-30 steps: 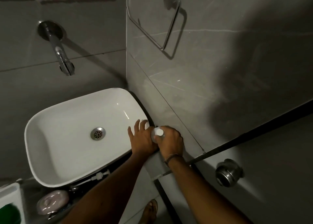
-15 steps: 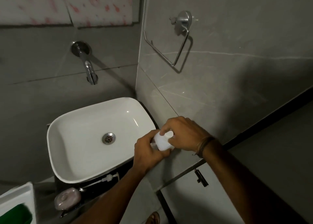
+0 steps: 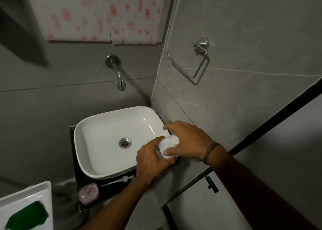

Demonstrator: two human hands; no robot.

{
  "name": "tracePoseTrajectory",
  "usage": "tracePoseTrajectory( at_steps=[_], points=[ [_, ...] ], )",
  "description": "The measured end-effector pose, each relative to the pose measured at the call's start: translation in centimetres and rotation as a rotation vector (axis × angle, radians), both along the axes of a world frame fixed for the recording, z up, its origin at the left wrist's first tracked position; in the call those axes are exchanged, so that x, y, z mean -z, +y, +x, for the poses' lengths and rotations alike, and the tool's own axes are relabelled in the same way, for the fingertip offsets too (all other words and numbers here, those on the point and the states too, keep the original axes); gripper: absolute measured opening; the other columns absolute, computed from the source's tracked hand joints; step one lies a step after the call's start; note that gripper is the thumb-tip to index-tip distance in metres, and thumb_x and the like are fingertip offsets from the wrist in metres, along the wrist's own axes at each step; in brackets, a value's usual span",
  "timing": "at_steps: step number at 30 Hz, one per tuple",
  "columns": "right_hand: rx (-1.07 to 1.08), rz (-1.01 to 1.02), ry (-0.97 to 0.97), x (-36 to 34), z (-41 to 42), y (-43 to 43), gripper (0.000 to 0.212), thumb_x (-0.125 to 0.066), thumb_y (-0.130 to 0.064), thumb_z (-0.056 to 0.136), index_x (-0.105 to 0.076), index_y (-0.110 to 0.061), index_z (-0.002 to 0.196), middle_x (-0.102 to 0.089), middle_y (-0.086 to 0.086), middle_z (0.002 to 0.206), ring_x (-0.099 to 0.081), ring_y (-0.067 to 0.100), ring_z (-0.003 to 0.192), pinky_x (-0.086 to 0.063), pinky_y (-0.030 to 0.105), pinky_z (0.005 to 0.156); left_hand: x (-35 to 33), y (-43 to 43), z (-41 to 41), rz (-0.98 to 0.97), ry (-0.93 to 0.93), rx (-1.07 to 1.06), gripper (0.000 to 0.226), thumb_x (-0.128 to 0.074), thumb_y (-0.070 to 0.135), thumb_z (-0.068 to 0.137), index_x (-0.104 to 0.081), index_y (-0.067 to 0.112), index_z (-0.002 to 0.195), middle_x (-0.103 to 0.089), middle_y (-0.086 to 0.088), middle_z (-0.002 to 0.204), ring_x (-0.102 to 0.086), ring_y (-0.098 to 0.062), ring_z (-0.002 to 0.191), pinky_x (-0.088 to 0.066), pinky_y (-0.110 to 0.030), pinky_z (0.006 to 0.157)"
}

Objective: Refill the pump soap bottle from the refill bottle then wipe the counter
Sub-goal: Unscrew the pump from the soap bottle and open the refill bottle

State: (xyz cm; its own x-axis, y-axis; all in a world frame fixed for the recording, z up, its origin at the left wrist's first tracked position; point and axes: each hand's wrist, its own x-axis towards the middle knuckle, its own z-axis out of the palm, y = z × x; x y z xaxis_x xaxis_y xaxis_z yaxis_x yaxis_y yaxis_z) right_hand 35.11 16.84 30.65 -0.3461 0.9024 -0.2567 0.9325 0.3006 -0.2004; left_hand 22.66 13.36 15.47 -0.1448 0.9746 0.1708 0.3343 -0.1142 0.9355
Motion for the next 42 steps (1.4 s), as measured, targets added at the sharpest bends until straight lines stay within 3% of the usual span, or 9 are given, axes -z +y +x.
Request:
tracePoseTrajectory(
  at_steps=[6, 9, 13, 18, 23, 27, 31, 36, 42],
  points=[
    [-0.004, 0.031, 0.026, -0.4, -1.4, -1.0, 0.051, -0.081, -0.030, 0.078, -0.062, -0.035, 0.125, -0.065, -0.004, 0.126, -0.065, 0.022, 0.110, -0.057, 0.032, 0.088, 0.0, -0.8, -1.5, -0.024, 0.037, -0.037, 0.079, -0.089, 0.065, 0.054, -0.062, 0.046, 0.125, -0.069, 0.031, 0.097, -0.065, 0.005, 0.084, -0.050, -0.011, 0.078],
    [0.070, 0.069, -0.051, -0.4, -2.1, -1.8, 0.079, -0.078, -0.065, 0.071, -0.051, -0.031, 0.136, -0.060, -0.003, 0.131, -0.062, 0.024, 0.112, -0.054, 0.039, 0.091, 0.2, -0.9, -2.1, -0.045, 0.047, -0.061, 0.077, -0.087, 0.067, 0.056, -0.066, 0.043, 0.126, -0.075, 0.019, 0.106, -0.069, -0.005, 0.091, -0.056, -0.021, 0.083],
    [0.078, 0.111, -0.008, -0.2, -2.3, -1.8, 0.032, -0.072, -0.045, 0.088, -0.067, -0.029, 0.115, -0.070, -0.001, 0.117, -0.067, 0.021, 0.098, -0.056, 0.033, 0.083, -0.1, -1.4, -2.7, -0.029, 0.067, -0.039, 0.078, -0.088, 0.064, 0.055, -0.064, 0.044, 0.126, -0.065, 0.024, 0.101, -0.065, -0.006, 0.088, -0.041, -0.004, 0.071],
    [0.097, 0.052, 0.015, 0.0, -2.5, -2.5, 0.079, -0.080, -0.061, 0.070, -0.050, -0.033, 0.138, -0.060, -0.003, 0.134, -0.062, 0.024, 0.112, -0.055, 0.040, 0.093, 0.1, -1.8, -3.1, -0.035, 0.053, -0.039, 0.081, -0.083, 0.069, 0.057, -0.069, 0.035, 0.129, -0.074, 0.015, 0.108, -0.064, -0.006, 0.091, -0.050, -0.017, 0.079],
    [0.101, 0.098, 0.043, 1.1, -2.5, -2.0, 0.035, -0.074, -0.041, 0.086, -0.066, -0.032, 0.119, -0.069, -0.002, 0.119, -0.067, 0.022, 0.102, -0.053, 0.029, 0.080, 0.3, -1.7, -3.2, -0.052, 0.083, -0.020, 0.080, -0.093, 0.056, 0.059, -0.068, 0.033, 0.131, -0.072, 0.015, 0.108, -0.065, -0.008, 0.094, -0.054, -0.025, 0.084],
    [0.133, 0.079, 0.062, 1.4, -2.5, -1.8, 0.076, -0.081, -0.056, 0.072, -0.050, -0.032, 0.137, -0.062, -0.002, 0.131, -0.063, 0.025, 0.110, -0.055, 0.038, 0.090, 0.8, -1.2, -2.9, -0.058, 0.075, -0.025, 0.083, -0.085, 0.066, 0.058, -0.069, 0.032, 0.132, -0.079, 0.007, 0.120, -0.064, -0.004, 0.096, -0.053, -0.024, 0.086],
    [0.118, 0.093, 0.035, 1.8, -1.7, -0.6, 0.040, -0.077, -0.042, 0.085, -0.066, -0.026, 0.120, -0.069, 0.000, 0.120, -0.067, 0.022, 0.102, -0.057, 0.033, 0.085, 1.0, -0.4, -2.6, -0.086, 0.086, -0.013, 0.084, -0.088, 0.065, 0.054, -0.066, 0.036, 0.131, -0.071, 0.019, 0.107, -0.065, -0.005, 0.092, -0.046, -0.009, 0.077],
    [0.092, 0.021, 0.105, 1.8, -1.1, 0.7, 0.079, -0.084, -0.048, 0.074, -0.048, -0.029, 0.142, -0.058, -0.001, 0.137, -0.061, 0.025, 0.116, -0.056, 0.042, 0.097, 1.4, 0.6, -2.1, -0.097, 0.045, -0.054, 0.086, -0.085, 0.072, 0.056, -0.067, 0.035, 0.132, -0.065, 0.025, 0.108, -0.064, -0.002, 0.093, -0.039, -0.002, 0.076],
    [0.079, 0.152, 0.207, 2.4, -0.3, 2.7, 0.036, -0.081, -0.034, 0.078, -0.073, -0.029, 0.112, -0.073, -0.004, 0.113, -0.069, 0.018, 0.098, -0.060, 0.030, 0.083, 1.4, 2.3, -1.5, -0.119, 0.028, -0.078, 0.080, -0.083, 0.073, 0.054, -0.062, 0.048, 0.128, -0.064, 0.034, 0.100, -0.063, 0.007, 0.083, -0.048, -0.017, 0.081]
  ],
)
